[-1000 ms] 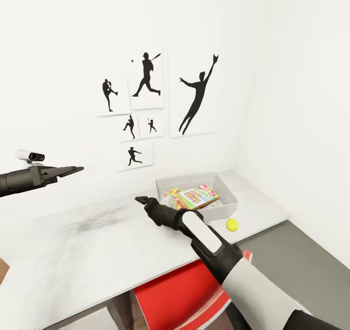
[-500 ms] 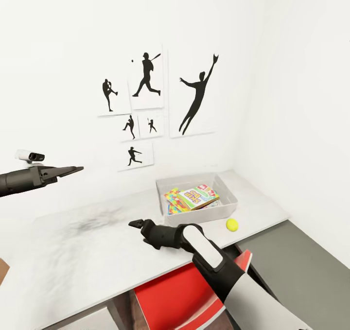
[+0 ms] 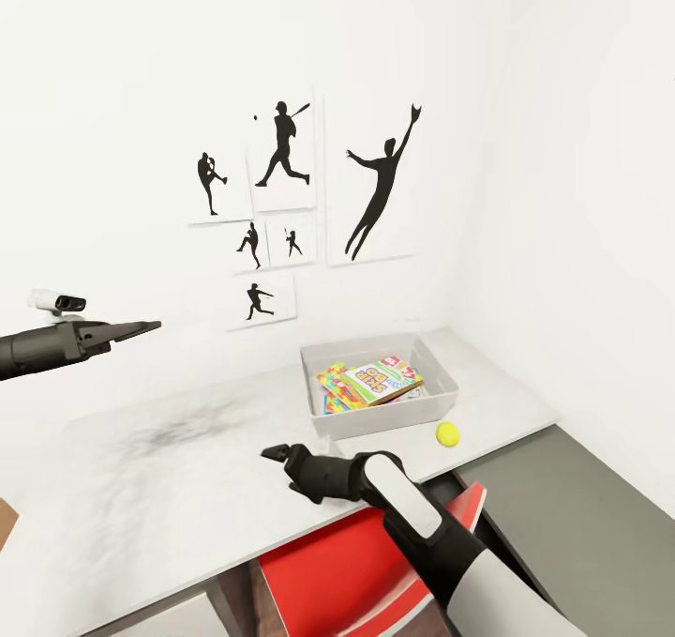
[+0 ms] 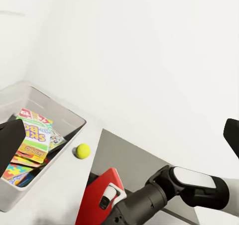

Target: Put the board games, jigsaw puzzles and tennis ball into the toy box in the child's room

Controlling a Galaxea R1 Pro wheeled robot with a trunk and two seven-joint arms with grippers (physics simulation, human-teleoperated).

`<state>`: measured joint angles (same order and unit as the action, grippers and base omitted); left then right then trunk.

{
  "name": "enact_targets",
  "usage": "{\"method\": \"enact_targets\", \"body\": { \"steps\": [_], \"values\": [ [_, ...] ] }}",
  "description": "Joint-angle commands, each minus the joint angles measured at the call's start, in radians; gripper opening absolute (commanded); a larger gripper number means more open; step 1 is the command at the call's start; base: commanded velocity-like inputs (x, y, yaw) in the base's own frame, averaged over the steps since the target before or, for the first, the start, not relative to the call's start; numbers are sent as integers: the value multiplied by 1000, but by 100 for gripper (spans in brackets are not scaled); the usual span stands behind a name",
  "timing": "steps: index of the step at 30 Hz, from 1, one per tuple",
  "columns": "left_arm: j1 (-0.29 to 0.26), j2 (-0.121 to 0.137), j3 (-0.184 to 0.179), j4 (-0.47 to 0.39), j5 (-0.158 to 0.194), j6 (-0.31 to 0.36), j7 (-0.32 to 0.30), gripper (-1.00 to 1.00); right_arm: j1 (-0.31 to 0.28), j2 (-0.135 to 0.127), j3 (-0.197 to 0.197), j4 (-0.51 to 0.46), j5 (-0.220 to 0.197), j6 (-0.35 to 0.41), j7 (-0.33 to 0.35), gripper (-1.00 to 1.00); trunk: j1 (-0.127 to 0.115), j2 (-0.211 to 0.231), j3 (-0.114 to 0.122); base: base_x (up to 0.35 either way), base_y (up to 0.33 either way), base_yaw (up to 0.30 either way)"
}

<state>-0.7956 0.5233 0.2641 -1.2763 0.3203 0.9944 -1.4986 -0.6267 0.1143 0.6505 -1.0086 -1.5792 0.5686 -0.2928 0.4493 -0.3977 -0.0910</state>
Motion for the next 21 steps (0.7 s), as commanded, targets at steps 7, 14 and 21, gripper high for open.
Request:
{"method": "enact_targets", "body": {
  "steps": [7,14,21],
  "values": [
    [-1,0,0,0,0,10,-3,100,1,-10,-2,23,-12,2,-10,100,1,-2,-2,0,0,0],
    [0,1,0,0,0,10,-3,100,13,-29,-14,51,-58,25,-5,100,1,-2,-2,0,0,0],
    [0,1,0,0,0,10,-3,100,17,-50,-29,50,-54,46,-4,100,1,-2,-2,0,0,0]
  ]
}}
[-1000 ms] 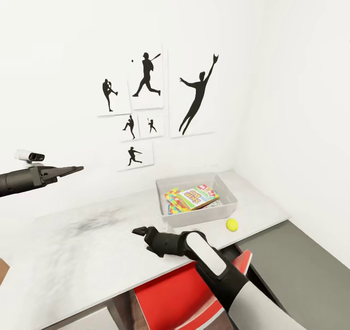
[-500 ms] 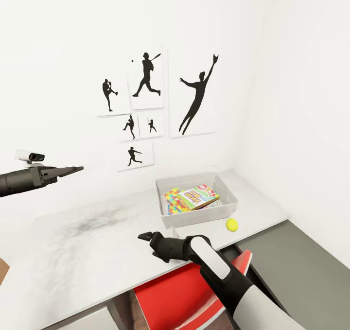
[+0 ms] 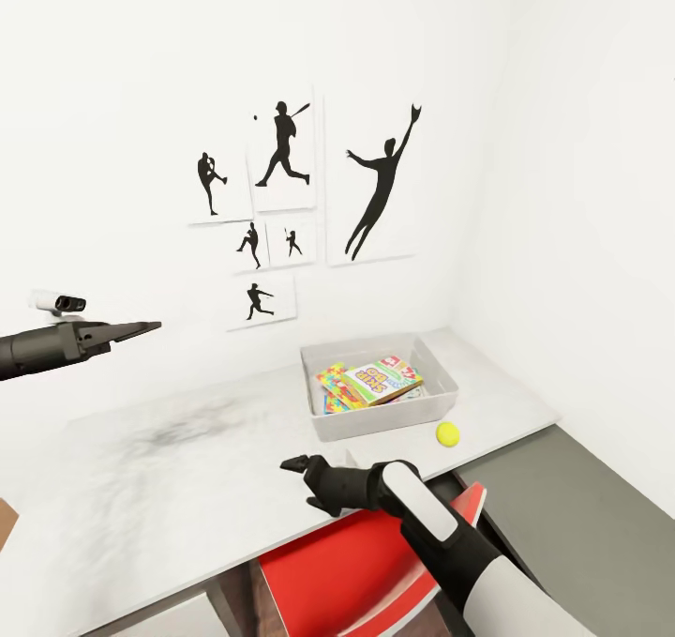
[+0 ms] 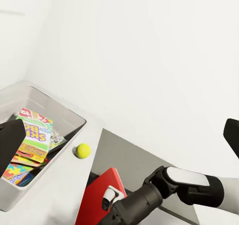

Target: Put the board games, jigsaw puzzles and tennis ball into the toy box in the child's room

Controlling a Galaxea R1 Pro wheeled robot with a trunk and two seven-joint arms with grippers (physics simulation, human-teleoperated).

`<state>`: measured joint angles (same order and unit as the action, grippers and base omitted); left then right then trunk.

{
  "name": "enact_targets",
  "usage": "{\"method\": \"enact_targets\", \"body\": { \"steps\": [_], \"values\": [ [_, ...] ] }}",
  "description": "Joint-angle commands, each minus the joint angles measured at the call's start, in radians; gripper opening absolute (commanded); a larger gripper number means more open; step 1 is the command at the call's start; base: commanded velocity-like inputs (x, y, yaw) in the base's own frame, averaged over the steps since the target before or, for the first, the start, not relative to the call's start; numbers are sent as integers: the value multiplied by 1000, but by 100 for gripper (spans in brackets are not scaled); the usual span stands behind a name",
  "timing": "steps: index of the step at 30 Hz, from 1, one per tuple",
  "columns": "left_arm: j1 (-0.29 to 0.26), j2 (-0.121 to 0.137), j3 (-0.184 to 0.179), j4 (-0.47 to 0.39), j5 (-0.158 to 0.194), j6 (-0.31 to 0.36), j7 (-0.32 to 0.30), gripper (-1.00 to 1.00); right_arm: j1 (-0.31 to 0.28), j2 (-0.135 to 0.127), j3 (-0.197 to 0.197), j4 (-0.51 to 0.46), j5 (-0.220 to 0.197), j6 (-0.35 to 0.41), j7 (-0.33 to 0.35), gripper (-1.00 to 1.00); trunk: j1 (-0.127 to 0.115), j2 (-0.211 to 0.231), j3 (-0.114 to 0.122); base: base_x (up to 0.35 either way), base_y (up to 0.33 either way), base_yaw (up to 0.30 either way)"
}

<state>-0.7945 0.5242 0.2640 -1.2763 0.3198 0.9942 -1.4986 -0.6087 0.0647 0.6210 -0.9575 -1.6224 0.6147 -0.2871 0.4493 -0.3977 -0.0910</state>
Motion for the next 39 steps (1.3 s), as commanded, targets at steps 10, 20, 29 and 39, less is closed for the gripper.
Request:
{"method": "enact_targets", "body": {
  "steps": [10,20,29,39],
  "values": [
    [0,0,0,0,1,11,-3,100,1,-7,-6,-6,-9,103,10,100,1,-2,-2,0,0,0],
    [5,0,6,0,2,11,-3,100,6,-14,-6,-4,6,144,145,100,1,-2,-2,0,0,0],
    [6,-1,19,0,2,10,-3,100,14,-18,-6,0,7,143,170,100,1,-2,-2,0,0,0],
    [6,-1,20,0,4,10,-3,100,21,-18,-7,1,7,141,172,100,1,-2,-2,0,0,0]
  ]
}}
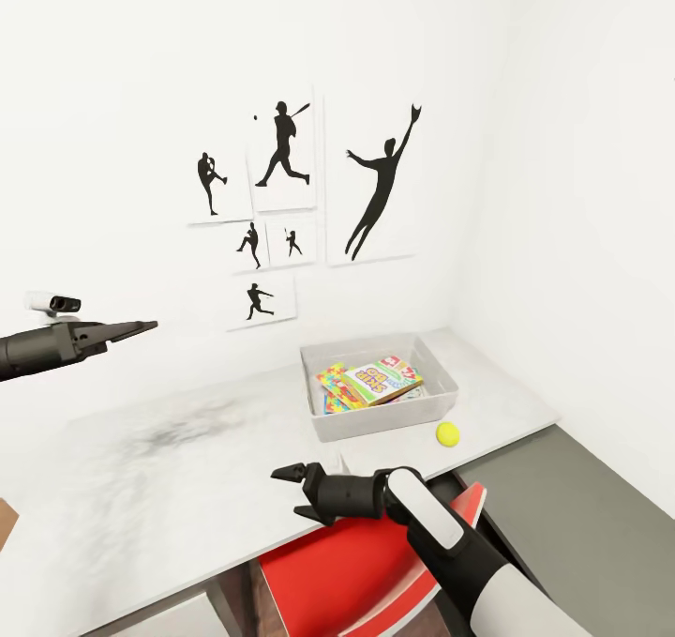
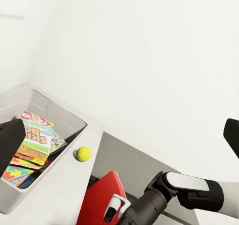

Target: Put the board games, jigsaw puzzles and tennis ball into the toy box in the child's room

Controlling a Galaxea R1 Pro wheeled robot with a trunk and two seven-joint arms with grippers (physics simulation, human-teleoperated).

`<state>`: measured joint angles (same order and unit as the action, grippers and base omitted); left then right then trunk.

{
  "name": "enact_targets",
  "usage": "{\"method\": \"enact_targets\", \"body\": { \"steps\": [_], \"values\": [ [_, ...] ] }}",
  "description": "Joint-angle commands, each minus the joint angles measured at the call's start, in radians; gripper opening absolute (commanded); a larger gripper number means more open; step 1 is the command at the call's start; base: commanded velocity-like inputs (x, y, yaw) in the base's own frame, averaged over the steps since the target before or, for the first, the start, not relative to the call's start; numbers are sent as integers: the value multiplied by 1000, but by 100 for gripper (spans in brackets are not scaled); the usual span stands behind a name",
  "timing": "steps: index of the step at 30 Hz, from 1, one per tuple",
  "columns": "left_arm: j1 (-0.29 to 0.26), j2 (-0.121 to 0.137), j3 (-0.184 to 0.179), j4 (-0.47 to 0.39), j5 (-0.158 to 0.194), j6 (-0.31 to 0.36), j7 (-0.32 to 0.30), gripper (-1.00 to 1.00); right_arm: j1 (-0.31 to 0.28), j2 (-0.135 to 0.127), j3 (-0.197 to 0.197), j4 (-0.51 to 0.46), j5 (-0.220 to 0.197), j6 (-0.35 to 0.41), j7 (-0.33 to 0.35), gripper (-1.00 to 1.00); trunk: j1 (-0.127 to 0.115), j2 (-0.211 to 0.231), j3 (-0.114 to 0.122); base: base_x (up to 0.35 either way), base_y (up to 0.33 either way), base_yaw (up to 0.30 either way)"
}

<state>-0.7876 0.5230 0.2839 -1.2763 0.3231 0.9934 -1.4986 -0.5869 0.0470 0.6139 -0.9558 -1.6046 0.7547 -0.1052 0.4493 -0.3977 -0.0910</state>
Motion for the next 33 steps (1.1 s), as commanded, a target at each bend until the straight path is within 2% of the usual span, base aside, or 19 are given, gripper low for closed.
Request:
{"method": "enact_targets", "body": {
  "steps": [1,23,29,33],
  "values": [
    [-1,1,0,0,0,11,-3,100,-1,0,0,0,-11,1,-10,100,1,-2,-2,0,0,0],
    [-1,0,0,0,0,10,-3,100,1,2,-5,5,-7,-8,-25,100,1,-2,-2,0,0,0],
    [-1,0,0,0,0,10,-3,100,1,4,-7,6,-9,-23,-72,100,1,-2,-2,0,0,0],
    [-1,0,0,0,1,10,-3,100,1,9,-5,3,-8,-102,-138,100,1,-2,-2,0,0,0]
  ]
}}
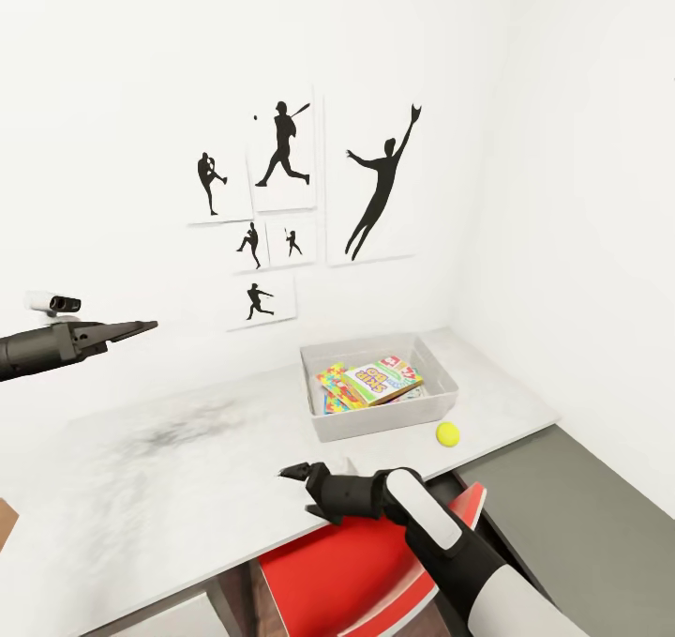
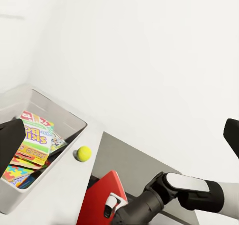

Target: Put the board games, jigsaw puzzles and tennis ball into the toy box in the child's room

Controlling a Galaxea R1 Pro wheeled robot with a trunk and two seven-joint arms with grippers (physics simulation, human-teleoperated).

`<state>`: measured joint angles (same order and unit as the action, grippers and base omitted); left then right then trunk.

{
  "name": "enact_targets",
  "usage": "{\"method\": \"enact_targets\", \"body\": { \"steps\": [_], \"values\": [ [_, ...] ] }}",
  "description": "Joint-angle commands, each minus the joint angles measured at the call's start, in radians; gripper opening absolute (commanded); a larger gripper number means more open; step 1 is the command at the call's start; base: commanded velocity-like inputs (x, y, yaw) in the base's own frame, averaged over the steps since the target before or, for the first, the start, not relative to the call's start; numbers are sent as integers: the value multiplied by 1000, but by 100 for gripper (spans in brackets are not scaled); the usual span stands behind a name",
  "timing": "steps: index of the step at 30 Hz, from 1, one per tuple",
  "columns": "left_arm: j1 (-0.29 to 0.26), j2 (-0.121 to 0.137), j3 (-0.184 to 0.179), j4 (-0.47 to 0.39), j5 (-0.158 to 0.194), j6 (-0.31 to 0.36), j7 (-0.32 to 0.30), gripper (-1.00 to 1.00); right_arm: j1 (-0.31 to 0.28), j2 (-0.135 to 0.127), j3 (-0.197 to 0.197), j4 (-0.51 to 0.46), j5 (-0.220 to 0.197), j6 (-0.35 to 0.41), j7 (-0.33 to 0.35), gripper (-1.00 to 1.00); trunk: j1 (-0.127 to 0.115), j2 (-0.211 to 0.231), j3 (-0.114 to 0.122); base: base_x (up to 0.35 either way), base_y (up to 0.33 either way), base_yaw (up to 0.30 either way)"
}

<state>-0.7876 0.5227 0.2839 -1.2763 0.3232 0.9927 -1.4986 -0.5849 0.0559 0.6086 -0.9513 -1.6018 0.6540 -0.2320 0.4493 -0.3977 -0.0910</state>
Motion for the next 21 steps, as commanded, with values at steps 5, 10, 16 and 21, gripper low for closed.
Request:
{"method": "enact_targets", "body": {
  "steps": [5,10,16,21],
  "values": [
    [-1,0,0,0,0,11,-3,100,-1,-4,3,-29,-11,-49,-150,100,1,-2,-2,0,0,0],
    [-1,0,0,0,0,11,-3,100,-1,0,2,-61,-2,-69,-222,100,1,-2,-2,0,0,0],
    [3,0,0,0,0,11,-3,100,-1,-8,7,-122,56,-77,-238,100,1,-2,-2,0,0,0],
    [5,0,0,-1,0,11,-3,100,1,-1,2,-185,233,-83,-238,100,1,-2,-2,0,0,0]
  ]
}}
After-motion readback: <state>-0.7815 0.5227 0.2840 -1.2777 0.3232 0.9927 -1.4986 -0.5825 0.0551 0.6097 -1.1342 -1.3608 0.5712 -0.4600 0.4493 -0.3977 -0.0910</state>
